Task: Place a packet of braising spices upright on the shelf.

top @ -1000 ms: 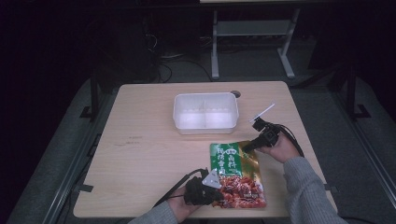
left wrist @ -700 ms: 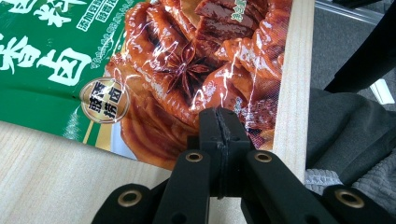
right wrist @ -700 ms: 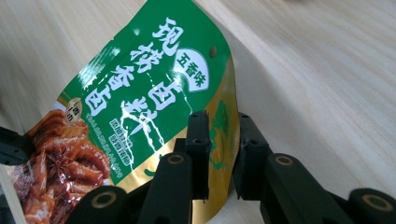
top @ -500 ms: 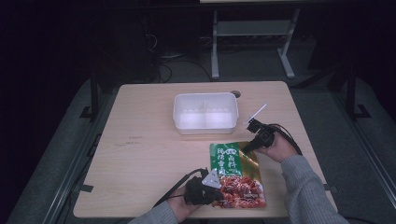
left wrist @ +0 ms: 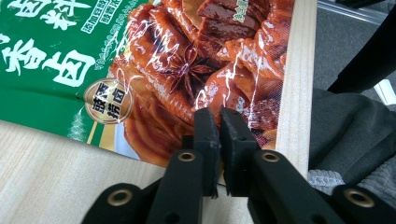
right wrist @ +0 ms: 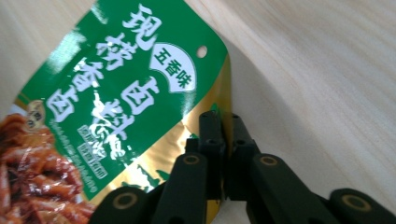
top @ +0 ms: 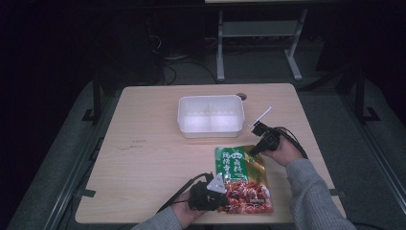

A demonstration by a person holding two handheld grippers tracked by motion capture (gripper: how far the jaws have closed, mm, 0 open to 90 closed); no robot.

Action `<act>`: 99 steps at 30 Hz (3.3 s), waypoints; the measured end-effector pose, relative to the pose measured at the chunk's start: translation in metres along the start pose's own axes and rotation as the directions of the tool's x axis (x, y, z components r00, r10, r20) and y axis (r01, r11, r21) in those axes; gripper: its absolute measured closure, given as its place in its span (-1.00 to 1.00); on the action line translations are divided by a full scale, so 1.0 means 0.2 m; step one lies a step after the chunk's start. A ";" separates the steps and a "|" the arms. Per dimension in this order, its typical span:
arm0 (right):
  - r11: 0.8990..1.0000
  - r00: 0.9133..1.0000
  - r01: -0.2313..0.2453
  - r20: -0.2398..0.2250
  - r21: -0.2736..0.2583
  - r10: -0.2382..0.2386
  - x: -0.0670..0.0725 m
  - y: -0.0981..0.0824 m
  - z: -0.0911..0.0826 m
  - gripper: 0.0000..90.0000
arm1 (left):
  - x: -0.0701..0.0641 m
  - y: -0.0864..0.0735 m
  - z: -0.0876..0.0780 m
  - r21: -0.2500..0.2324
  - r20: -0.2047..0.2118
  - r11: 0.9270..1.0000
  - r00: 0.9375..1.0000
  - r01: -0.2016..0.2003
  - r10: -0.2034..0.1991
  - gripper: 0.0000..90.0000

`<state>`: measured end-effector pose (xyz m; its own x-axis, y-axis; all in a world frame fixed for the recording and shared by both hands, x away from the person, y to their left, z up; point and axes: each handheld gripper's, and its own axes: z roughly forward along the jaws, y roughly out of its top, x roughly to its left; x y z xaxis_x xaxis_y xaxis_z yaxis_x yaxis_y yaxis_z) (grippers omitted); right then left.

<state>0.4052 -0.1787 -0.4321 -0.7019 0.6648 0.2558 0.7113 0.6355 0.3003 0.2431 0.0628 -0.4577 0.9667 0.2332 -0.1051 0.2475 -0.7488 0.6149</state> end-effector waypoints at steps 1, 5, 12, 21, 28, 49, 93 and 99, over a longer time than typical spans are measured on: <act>1.000 1.000 0.004 -0.004 -0.009 -0.004 0.00 0.00 -0.01 0.98 | 0.00 0.00 -0.01 -0.004 -0.004 1.000 1.000 0.006 -0.006 0.78; 1.000 1.000 0.008 -0.014 -0.026 -0.008 0.02 -0.02 -0.05 0.99 | 0.00 0.00 -0.04 -0.016 -0.018 1.000 1.000 0.018 -0.018 0.65; 0.998 0.999 0.015 -0.028 -0.055 -0.016 0.03 -0.04 -0.10 0.99 | 0.01 -0.01 -0.13 -0.046 -0.048 0.998 0.998 0.031 -0.033 0.56; 0.993 0.999 0.019 -0.048 -0.118 -0.025 0.07 -0.09 -0.22 0.99 | 0.04 -0.10 -0.25 -0.059 -0.112 0.996 0.991 0.062 -0.069 0.32; 0.988 0.998 0.032 -0.047 -0.148 -0.040 0.10 -0.11 -0.31 0.99 | 0.07 -0.19 -0.34 -0.075 -0.143 0.992 0.984 0.097 -0.107 0.19; 0.961 0.989 0.125 -0.044 -0.248 -0.140 0.30 -0.09 -0.62 0.99 | 0.17 -0.38 -0.52 -0.193 -0.216 0.961 0.947 0.197 -0.238 -0.02; 0.918 0.988 0.115 -0.051 -0.381 -0.145 0.52 0.30 -0.98 1.00 | 0.23 -0.44 -0.52 -0.200 -0.238 0.954 0.933 0.225 -0.270 -0.13; 0.913 0.990 0.122 -0.017 -0.390 -0.140 0.57 0.41 -1.00 1.00 | 0.23 -0.44 -0.53 -0.203 -0.240 0.953 0.932 0.227 -0.273 -0.16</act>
<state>0.3756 -0.1298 -0.1949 -0.7952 0.5622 0.2272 0.5488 0.5079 0.6640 0.2590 0.2052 -0.4344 0.8177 0.5702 -0.0784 0.4416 -0.5341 0.7209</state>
